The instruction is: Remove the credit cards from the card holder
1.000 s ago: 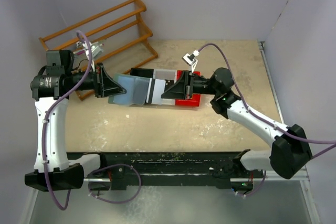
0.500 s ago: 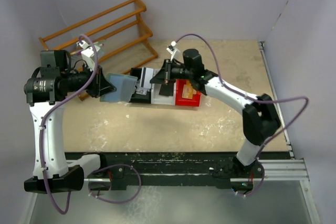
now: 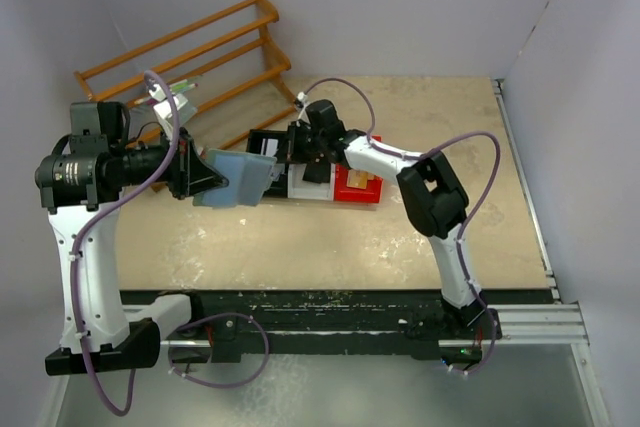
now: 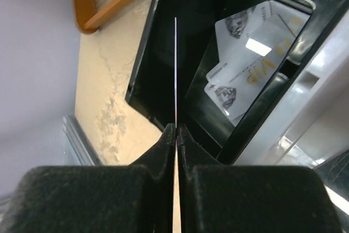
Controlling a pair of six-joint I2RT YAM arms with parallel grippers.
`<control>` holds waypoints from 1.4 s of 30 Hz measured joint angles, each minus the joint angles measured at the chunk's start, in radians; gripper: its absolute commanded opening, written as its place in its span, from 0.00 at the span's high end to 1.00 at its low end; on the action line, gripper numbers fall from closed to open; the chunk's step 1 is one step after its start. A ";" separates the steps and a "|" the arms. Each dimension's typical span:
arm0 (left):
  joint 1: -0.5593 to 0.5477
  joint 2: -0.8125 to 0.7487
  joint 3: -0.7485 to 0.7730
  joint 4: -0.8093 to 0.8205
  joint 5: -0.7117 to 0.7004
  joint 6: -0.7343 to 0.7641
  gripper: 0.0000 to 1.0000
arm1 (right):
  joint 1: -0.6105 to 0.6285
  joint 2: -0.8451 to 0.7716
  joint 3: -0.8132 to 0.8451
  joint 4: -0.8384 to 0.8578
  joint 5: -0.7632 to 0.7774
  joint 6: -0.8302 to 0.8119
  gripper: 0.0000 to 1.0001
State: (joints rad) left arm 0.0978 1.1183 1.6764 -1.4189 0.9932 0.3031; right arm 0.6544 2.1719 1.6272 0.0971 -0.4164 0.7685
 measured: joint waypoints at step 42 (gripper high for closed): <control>0.000 -0.116 -0.207 0.654 0.533 -0.705 1.00 | 0.063 -0.864 -0.745 0.964 -0.554 0.247 0.43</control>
State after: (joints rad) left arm 0.0978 1.0027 1.4693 -0.7647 1.5265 -0.4019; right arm 0.7170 1.3075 0.8818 1.0615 -0.9707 1.0157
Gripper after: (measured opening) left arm 0.105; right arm 0.661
